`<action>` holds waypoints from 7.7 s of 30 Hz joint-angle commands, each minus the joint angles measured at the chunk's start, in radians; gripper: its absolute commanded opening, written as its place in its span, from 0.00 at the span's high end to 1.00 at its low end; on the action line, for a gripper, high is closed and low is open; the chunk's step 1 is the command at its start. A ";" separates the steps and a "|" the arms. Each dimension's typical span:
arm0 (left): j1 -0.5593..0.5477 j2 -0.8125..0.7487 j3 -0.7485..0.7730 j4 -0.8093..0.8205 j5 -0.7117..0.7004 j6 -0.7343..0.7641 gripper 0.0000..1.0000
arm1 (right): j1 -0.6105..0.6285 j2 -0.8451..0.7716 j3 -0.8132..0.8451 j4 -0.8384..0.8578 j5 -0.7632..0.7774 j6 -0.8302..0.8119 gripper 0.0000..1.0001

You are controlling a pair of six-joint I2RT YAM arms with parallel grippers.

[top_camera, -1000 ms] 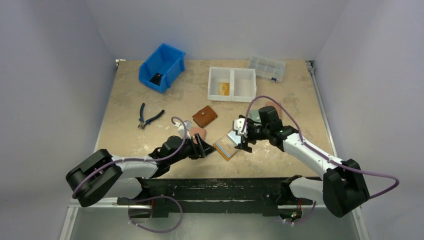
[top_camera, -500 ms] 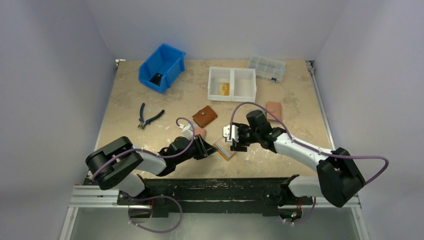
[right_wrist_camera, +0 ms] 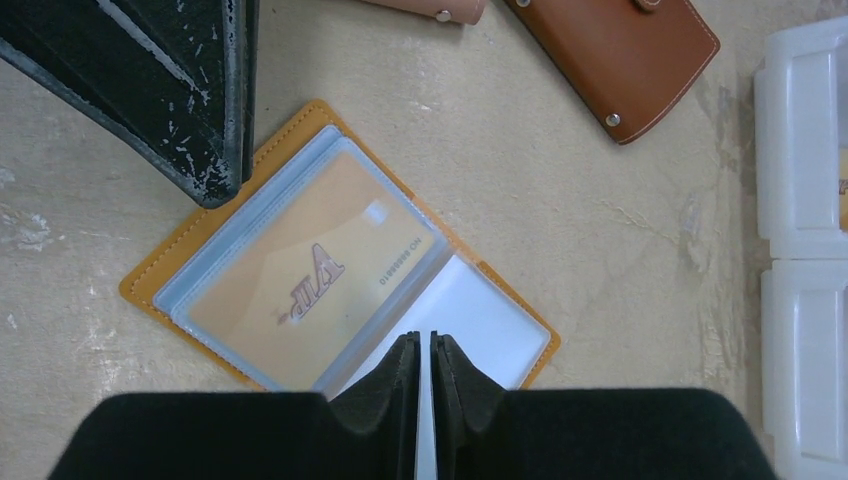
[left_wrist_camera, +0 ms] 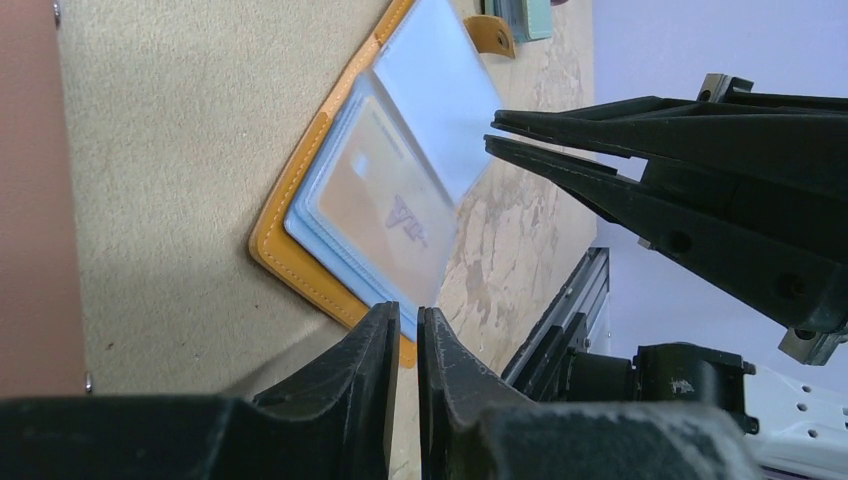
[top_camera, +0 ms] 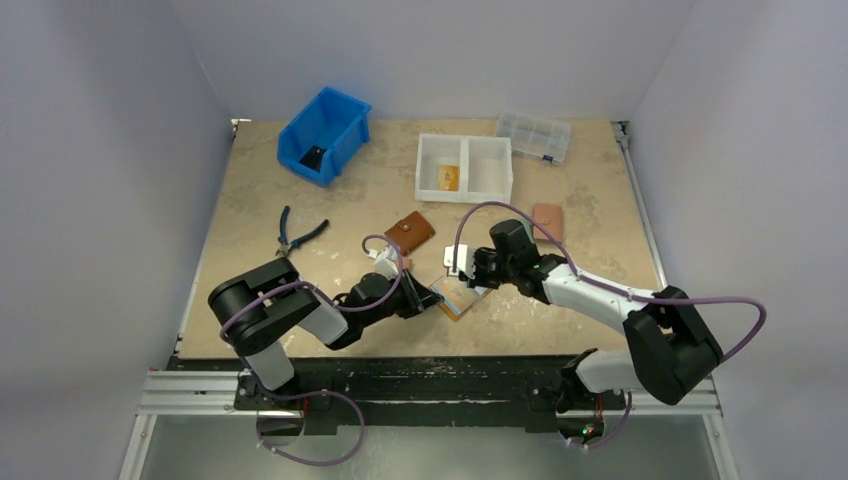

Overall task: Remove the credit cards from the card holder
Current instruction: Remove the credit card from the card holder.

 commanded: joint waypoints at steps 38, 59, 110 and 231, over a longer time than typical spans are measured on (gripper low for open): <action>-0.006 0.201 -0.008 0.330 -0.029 -0.131 0.62 | 0.033 0.110 0.037 -0.101 -0.042 -0.043 0.90; -0.005 0.249 0.013 0.368 -0.010 -0.176 0.61 | 0.034 0.133 0.050 -0.127 -0.076 -0.029 0.90; -0.007 0.261 0.123 0.364 -0.006 0.019 1.00 | -0.095 0.037 0.125 -0.178 -0.248 0.100 0.64; -0.064 0.094 0.102 0.315 -0.003 0.129 0.46 | -0.374 0.388 0.441 -0.577 -0.423 0.533 0.83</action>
